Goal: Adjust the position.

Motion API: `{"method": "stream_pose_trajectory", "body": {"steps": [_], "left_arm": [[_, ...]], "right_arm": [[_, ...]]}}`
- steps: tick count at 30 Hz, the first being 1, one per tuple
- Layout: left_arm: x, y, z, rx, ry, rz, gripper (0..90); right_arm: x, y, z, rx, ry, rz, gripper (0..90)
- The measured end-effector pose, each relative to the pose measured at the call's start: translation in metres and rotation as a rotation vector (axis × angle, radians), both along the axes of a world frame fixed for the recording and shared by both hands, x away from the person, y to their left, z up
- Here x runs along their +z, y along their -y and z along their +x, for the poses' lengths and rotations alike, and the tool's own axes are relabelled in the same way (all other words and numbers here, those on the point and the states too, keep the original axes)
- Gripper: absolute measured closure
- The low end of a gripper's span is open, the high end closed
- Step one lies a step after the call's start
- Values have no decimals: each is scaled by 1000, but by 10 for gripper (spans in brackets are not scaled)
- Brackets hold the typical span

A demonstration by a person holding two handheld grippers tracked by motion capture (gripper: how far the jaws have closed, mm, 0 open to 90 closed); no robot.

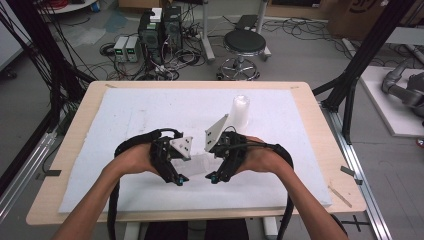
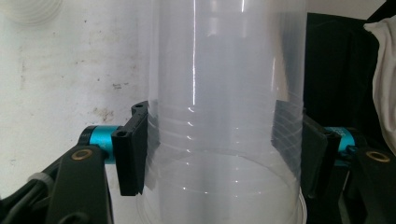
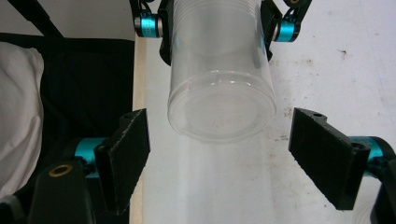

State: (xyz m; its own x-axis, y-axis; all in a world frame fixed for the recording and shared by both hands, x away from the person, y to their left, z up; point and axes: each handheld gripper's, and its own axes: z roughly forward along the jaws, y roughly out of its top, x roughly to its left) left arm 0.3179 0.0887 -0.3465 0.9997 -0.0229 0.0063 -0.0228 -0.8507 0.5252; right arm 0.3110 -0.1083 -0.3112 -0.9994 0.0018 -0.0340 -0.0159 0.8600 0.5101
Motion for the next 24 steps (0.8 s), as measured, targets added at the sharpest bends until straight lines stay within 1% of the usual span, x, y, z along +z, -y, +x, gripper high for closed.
{"method": "stream_pose_trajectory", "body": {"steps": [6,7,8,10,15,18,20,22,24], "left_arm": [[-1,2,0,1,-3,0,324],[-1,2,0,3,-8,-2,323],[-1,2,0,-1,-3,-1,324],[-1,2,0,-4,-3,-2,324],[-1,3,0,-6,-7,-1,323],[-1,4,0,-7,-9,-2,324],[-1,4,0,-11,-8,2,324],[-2,4,0,-4,-9,4,324],[-2,3,1,-3,-7,5,324]], "right_arm": [[0,-3,0,5,4,0,205],[0,-4,0,6,-3,-4,205],[0,-5,1,19,11,3,208],[-1,-7,1,23,4,-3,243],[-1,-10,1,30,3,5,247],[-1,-11,2,33,6,6,296],[-1,-11,2,39,7,7,367],[-1,-12,2,41,1,7,407],[-1,-13,2,43,5,4,413]]}}
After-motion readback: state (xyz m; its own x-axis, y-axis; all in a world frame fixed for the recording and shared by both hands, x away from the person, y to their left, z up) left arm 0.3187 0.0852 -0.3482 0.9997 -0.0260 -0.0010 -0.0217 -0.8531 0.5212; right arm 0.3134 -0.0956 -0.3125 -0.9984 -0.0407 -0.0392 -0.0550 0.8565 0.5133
